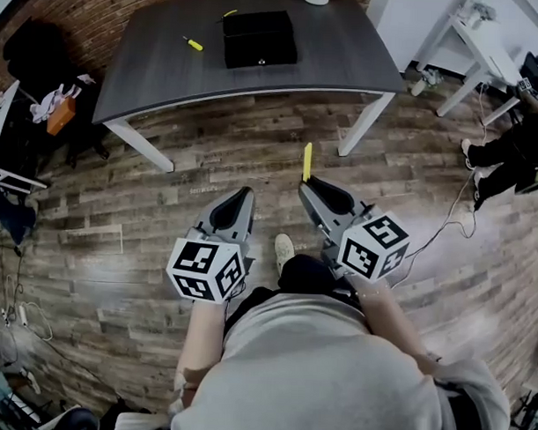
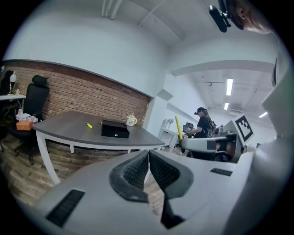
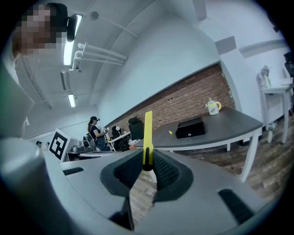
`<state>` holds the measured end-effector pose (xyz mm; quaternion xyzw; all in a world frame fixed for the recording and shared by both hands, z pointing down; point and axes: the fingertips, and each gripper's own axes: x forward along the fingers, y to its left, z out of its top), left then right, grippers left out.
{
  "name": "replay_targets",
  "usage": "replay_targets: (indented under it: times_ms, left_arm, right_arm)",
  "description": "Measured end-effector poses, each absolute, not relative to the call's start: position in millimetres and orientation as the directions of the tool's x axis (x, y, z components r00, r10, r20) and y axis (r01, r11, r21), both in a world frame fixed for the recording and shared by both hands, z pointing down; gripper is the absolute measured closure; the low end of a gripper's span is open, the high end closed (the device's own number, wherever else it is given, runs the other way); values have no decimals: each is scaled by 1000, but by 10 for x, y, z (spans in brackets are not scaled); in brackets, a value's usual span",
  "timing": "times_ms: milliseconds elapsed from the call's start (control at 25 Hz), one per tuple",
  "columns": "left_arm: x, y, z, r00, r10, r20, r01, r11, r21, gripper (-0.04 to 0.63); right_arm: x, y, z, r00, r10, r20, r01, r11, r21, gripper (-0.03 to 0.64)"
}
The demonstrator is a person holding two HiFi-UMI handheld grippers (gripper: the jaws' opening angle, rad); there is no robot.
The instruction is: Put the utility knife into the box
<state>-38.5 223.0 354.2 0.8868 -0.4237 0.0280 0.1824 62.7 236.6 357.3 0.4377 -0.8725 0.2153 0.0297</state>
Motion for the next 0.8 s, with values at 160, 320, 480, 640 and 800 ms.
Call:
replay_targets:
  times_ms: [160,320,480,640,800]
  left_arm:
    - [-314,1783,3530,606,-768,206,-786,-541,297,572]
    - [-234,1400,3488,581,-789,201,-805,-519,289,572]
    - [-160,1185,3512,565,-797,213,-816,-501,289,572]
    - [-125,1009,3537,558,-799,226,-821,-492,288,572]
    - [-136,858,3583,549,-802,236,-827,-479,295,572]
  right_arm:
    - [726,1889,3542,-644,-731,228,-754,553,-355,545]
    - [835,1511,3494,-661,-719,216,-738,571,-359,545]
    - [955,1281,3520,-663,-717,215,-734,566,-376,545]
    - [1045,1137,3573,-658,-720,221,-736,551,-393,545]
    - [1071,1009,3631,-659,-716,228,-733,545,-406,545]
